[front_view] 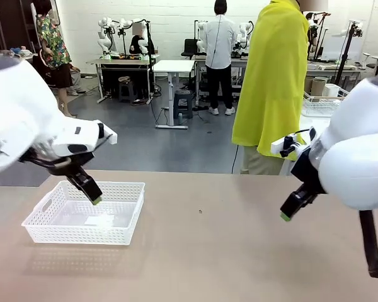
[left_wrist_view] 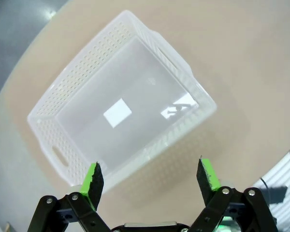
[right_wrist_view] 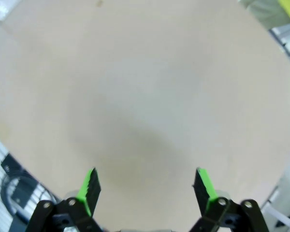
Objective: Clean and organize the cups into the basket.
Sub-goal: Pick up the Organizing basket and move it to the center of the table, then pick up the Reusable plastic cup from the right side of the table and place it inside the Organizing basket.
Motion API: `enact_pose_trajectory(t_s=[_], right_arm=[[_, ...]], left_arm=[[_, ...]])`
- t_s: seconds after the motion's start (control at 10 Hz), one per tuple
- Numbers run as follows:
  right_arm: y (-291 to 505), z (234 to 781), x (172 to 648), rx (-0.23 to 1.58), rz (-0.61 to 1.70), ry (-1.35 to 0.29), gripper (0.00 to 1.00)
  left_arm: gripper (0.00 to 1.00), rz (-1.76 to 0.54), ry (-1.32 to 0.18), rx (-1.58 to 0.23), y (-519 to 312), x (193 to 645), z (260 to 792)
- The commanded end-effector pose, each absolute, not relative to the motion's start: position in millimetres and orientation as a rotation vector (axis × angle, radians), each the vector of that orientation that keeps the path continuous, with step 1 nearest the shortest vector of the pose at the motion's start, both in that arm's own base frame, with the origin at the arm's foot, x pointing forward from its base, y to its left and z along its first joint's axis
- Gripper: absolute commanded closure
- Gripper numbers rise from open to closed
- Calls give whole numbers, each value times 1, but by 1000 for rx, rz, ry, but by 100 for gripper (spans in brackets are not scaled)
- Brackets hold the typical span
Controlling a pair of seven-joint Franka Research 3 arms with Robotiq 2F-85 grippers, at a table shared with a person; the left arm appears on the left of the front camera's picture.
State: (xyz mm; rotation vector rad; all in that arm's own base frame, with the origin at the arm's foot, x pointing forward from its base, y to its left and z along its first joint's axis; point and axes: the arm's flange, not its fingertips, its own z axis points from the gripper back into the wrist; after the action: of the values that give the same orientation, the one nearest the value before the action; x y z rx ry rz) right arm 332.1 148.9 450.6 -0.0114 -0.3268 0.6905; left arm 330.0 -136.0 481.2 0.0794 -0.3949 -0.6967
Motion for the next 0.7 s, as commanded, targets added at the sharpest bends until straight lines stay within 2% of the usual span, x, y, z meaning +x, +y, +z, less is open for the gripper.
enact_pose_trajectory(t_s=[0.0,0.1,0.2,0.3,0.6], right_arm=[[111,423,220,-60,697,-291,0],[107,420,210,-68,679,-301,0],[145,468,311,-25,698,-292,0],[145,468,311,-25,698,-292,0],[143,478,299,-32,698,-284,0]], left_arm=[[0,-743,-414,95,-107,250,467],[0,-731,-399,93,-106,239,463],[0,-734,-413,136,-111,245,454],[0,-716,-397,92,-130,294,516],[0,-720,-394,98,-129,287,521]])
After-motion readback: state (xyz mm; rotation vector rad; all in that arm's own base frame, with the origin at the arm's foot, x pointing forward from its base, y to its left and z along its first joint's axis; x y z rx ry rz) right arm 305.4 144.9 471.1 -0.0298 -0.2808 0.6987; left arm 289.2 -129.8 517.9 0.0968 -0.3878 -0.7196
